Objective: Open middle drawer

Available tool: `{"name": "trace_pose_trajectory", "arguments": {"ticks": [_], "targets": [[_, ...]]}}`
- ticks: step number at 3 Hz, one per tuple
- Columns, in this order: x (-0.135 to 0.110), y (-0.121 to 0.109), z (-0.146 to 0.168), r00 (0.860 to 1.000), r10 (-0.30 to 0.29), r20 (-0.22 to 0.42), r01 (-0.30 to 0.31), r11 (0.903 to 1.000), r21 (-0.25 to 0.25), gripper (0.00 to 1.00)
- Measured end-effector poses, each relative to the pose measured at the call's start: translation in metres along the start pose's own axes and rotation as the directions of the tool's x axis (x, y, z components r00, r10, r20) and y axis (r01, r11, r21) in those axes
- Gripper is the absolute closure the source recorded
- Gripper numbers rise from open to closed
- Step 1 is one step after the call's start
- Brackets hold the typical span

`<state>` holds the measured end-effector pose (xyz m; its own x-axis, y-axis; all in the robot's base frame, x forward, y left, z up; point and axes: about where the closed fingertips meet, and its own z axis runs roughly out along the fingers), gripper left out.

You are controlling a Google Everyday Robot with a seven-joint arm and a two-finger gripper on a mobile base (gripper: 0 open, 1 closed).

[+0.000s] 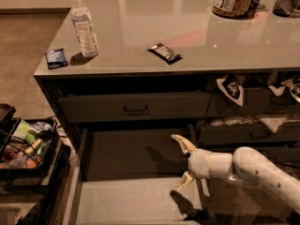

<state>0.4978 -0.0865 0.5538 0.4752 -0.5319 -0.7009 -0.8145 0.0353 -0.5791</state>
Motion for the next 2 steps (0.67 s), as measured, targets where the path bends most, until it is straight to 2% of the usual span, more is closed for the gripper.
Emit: {"name": "trace_pose_trajectory", "arguments": {"ticks": [1,2], "targets": [[0.002,-0.026,-0.007,0.995,-0.093,-0.038,0.098,0.9776,0.186,0.0],[0.0,-0.049,-0.013,0.983,-0.165,-0.082,0.181,0.9419,0.283,0.0]]}}
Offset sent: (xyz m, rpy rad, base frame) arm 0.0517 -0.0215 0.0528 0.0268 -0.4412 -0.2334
